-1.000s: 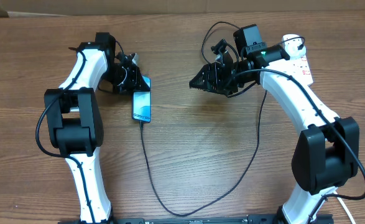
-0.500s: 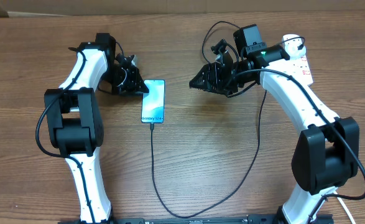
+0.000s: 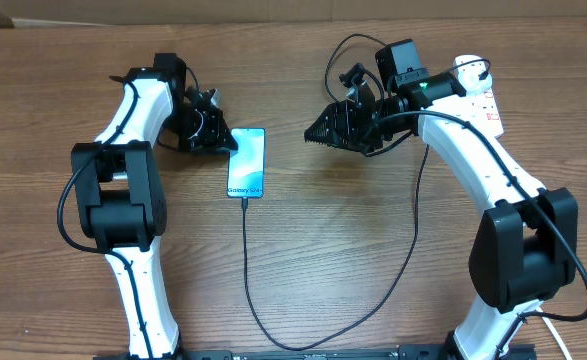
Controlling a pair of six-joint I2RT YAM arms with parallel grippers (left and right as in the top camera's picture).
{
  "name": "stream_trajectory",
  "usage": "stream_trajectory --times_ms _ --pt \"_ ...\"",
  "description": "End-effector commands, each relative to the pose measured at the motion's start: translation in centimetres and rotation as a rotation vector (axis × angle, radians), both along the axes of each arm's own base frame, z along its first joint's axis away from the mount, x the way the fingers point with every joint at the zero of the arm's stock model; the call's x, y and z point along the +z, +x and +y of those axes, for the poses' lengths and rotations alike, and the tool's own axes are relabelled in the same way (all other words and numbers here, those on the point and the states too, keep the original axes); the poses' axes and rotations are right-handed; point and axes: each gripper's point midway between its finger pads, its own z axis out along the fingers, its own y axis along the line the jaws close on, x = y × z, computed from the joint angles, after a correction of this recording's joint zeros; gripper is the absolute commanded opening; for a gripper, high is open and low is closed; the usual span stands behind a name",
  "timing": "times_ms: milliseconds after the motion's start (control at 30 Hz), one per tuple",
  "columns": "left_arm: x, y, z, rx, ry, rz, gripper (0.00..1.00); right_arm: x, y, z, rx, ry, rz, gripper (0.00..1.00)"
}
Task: Plug charger to phone and switch on socket
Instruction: 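Release the phone and cable, lifting both grippers away, then move the right gripper over the white power strip's orange switch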
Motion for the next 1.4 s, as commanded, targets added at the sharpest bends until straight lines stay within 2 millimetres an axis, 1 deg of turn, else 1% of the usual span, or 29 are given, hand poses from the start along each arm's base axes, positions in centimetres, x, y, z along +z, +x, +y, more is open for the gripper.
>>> stream_trajectory --times_ms 0,67,133,233,333,367,433,467,533,633,700,800,833,867,900,967,1000,1033,1067,1100,1133,1167,1267,1333,1367 --pt "1.1 0.6 2.0 0.036 0.091 -0.012 0.23 0.0 0.6 -0.3 -0.009 -0.025 -0.027 0.63" --pt "3.0 1.2 2.8 0.043 0.131 -0.052 0.23 -0.1 0.8 -0.6 -0.016 -0.038 -0.028 0.63" --pt "5.7 2.0 3.7 0.052 0.173 -0.111 0.24 0.1 0.9 -0.9 -0.024 -0.045 -0.035 0.63" --pt "10.9 2.9 4.7 0.071 0.232 -0.231 0.27 0.9 1.0 -1.5 -0.038 -0.055 -0.056 0.66" --pt "16.4 3.0 5.4 0.091 0.274 -0.352 0.29 2.3 1.2 -2.5 -0.068 -0.102 -0.086 0.66" --pt "18.3 2.8 5.6 0.100 0.285 -0.394 0.30 2.9 1.3 -2.8 -0.076 -0.116 -0.098 0.66" --pt "21.2 2.2 5.8 0.110 0.294 -0.460 0.34 4.1 1.3 -3.4 -0.087 -0.142 -0.126 0.66" --pt "22.8 1.8 5.8 0.115 0.293 -0.495 0.41 4.9 1.2 -3.7 -0.095 -0.156 -0.140 0.66" --pt "25.3 0.9 5.7 0.123 0.292 -0.551 0.52 6.2 1.0 -4.5 -0.106 -0.184 -0.168 0.66" --pt "28.6 -0.9 5.7 0.134 0.290 -0.619 0.58 8.6 0.5 -5.9 -0.137 -0.223 -0.213 0.66" --pt "30.6 -2.6 5.7 0.140 0.289 -0.653 0.61 10.5 0.1 -7.6 -0.182 -0.267 -0.251 0.66" --pt "32.1 -4.3 5.9 0.148 0.306 -0.669 0.64 12.2 -0.5 -9.7 -0.236 -0.309 -0.286 0.67" --pt "32.5 -5.0 6.2 0.154 0.322 -0.672 0.65 12.8 -0.8 -10.7 -0.262 -0.326 -0.298 0.68" --pt "33.0 -5.9 6.7 0.171 0.347 -0.671 0.68 13.5 -1.2 -12.3 -0.303 -0.353 -0.307 0.70" --pt "33.3 -6.6 7.0 0.185 0.361 -0.668 0.70 13.8 -1.5 -13.5 -0.333 -0.374 -0.307 0.72" --pt "33.8 -7.7 7.6 0.206 0.396 -0.665 0.80 14.1 -1.9 -15.8 -0.390 -0.417 -0.297 0.76" --pt "34.0 -8.2 8.0 0.213 0.416 -0.664 0.94 13.9 -2.1 -17.2 -0.425 -0.448 -0.283 0.77" --pt "34.1 -8.6 8.2 0.218 0.430 -0.663 1.00 13.8 -2.3 -18.5 -0.457 -0.475 -0.269 0.78" --pt "34.2 -9.0 8.4 0.222 0.443 -0.661 1.00 13.5 -2.4 -20.1 -0.496 -0.502 -0.246 0.80" --pt "34.3 -9.3 8.6 0.224 0.451 -0.659 1.00 13.3 -2.5 -21.2 -0.526 -0.519 -0.230 0.85" --pt "34.3 -9.5 8.6 0.223 0.457 -0.652 1.00 13.0 -2.6 -22.9 -0.569 -0.546 -0.209 0.90" --pt "34.0 -9.8 8.6 0.220 0.458 -0.640 1.00 12.7 -2.7 -25.3 -0.647 -0.579 -0.177 0.95" --pt "33.8 -9.7 8.6 0.218 0.458 -0.632 0.99 12.4 -2.7 -28.6 -0.757 -0.621 -0.140 1.00" --pt "33.8 -9.6 8.6 0.218 0.458 -0.629 1.00 12.2 -2.8 -30.7 -0.841 -0.632 -0.114 1.00" --pt "33.7 -9.6 8.6 0.217 0.458 -0.628 1.00 12.2 -2.5 -32.3 -0.902 -0.640 -0.110 1.00"
